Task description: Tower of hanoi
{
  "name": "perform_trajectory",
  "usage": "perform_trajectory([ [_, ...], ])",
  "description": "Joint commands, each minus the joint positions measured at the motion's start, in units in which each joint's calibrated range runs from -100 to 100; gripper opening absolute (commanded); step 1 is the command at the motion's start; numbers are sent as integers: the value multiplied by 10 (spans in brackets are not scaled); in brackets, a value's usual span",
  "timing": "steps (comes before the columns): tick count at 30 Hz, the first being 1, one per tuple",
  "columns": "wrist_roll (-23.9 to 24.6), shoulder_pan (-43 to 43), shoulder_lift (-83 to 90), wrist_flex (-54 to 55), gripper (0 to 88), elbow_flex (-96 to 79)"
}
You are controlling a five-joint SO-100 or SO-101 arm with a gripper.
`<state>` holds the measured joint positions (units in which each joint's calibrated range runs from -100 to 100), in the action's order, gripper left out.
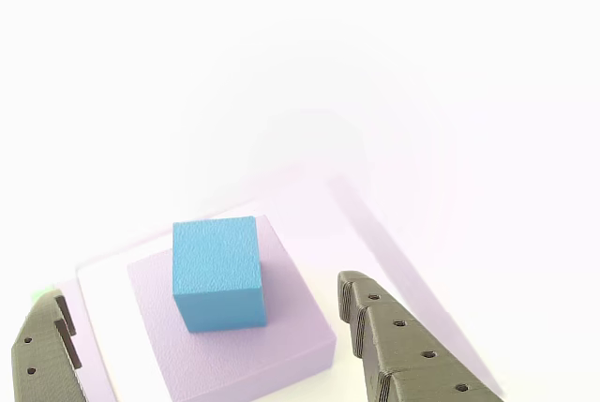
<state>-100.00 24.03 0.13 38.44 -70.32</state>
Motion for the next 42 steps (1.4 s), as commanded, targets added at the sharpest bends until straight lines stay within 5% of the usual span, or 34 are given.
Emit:
perform_trajectory([
  [1, 0, -7, -23, 33, 319, 38],
  [19, 0, -27, -82, 64, 292, 73],
  [42, 0, -31, -101, 64, 114, 93],
])
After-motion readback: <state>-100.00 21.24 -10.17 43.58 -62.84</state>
